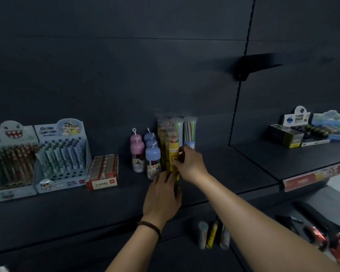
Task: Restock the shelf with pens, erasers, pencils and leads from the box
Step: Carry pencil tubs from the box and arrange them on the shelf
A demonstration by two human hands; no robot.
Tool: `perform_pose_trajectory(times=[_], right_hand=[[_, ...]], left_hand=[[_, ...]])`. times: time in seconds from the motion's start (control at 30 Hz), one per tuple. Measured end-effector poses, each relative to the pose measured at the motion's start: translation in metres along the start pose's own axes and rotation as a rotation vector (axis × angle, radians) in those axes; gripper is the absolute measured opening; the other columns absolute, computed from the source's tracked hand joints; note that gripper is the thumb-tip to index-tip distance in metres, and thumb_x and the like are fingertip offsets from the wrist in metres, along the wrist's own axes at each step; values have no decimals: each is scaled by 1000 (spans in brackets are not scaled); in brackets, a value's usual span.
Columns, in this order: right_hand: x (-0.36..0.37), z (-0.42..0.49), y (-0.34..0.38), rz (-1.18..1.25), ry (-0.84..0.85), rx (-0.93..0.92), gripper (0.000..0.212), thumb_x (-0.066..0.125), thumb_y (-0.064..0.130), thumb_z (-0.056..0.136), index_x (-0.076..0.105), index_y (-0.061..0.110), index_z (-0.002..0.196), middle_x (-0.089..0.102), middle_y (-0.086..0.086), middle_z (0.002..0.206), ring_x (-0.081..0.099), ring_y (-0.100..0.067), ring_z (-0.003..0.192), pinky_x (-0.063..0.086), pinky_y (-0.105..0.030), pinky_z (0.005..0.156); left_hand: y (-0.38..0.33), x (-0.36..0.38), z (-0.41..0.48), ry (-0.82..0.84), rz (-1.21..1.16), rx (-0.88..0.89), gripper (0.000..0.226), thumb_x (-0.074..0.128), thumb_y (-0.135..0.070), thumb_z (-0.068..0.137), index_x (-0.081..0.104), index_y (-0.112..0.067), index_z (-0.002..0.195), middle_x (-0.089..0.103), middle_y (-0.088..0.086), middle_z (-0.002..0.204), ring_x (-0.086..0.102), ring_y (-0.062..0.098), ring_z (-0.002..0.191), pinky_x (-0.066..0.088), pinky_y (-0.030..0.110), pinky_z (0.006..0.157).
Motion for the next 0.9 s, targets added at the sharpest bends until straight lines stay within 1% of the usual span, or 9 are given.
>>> perform_pose_trajectory(times=[0.07,0.2,0.33,0.47,0.57,0.67,0.73,0.8,0.9], right_hand=[[0,0,-1,1,-8,9,22,74,16,97,61,20,115,70,0,110,68,-17,102,57,-31,88],[2,-2,-4,-1,0,35,22,74,14,97,61,18,115,65,3,106,62,-12,96,50,-22,81],[6,-4,-14,-19,22,58,26,76,17,95,63,20,117,66,4,109,62,-10,97,49,-17,77],[3,-11,-24,-54,51,82,32,76,25,96,65,20,126,68,1,118,64,-15,108,52,-26,89],[-10,-27,-34,-50,51,87,28,74,25,98,65,21,124,72,4,105,68,-16,102,51,-25,81],[-42,-64,-48,-17,9,103,18,74,26,98,68,25,114,71,8,93,68,-13,92,48,-22,72],[-73,-102,-64,-33,-23,115,13,72,31,99,70,30,112,70,11,94,67,-8,89,49,-22,73],[-106,-148,-89,-71,-47,127,7,71,34,99,72,31,105,69,14,91,65,-1,85,47,-17,70],[-153,-234,-152,-116,-97,216,3,72,34,98,74,32,98,70,13,85,64,0,80,46,-13,67]], left_hand=[[1,1,1,10,26,-4,50,58,-35,100,50,-27,148,55,-4,138,53,20,127,51,36,104],[2,3,2,30,45,-12,51,55,-37,101,46,-28,150,53,-4,140,51,21,128,50,36,102],[6,6,2,23,38,-12,49,57,-36,100,49,-27,147,56,-2,137,53,21,125,51,38,102],[8,10,1,31,35,-11,48,57,-35,100,52,-25,146,59,0,134,55,23,124,53,42,101],[10,10,2,52,3,-31,40,56,-34,101,58,-25,140,61,2,130,54,24,120,53,43,99],[2,-1,-2,30,51,-29,25,59,-30,99,66,-25,123,63,2,118,57,27,111,53,45,90],[-23,-9,-14,-47,82,-12,15,64,-26,94,68,-27,108,65,-1,109,58,27,102,50,43,84],[-68,-9,-35,-117,-11,35,15,69,-19,90,69,-27,102,66,-4,104,58,26,96,49,43,82],[-171,27,-84,-67,-163,244,10,67,-19,91,67,-25,99,63,-6,97,54,20,87,46,35,79]])
Point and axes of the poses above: each hand's wrist, its own z-axis towards the middle knuckle, its own x-axis out of the palm, y = z × x, the point moved 9 cm from there along z, towards the middle knuckle
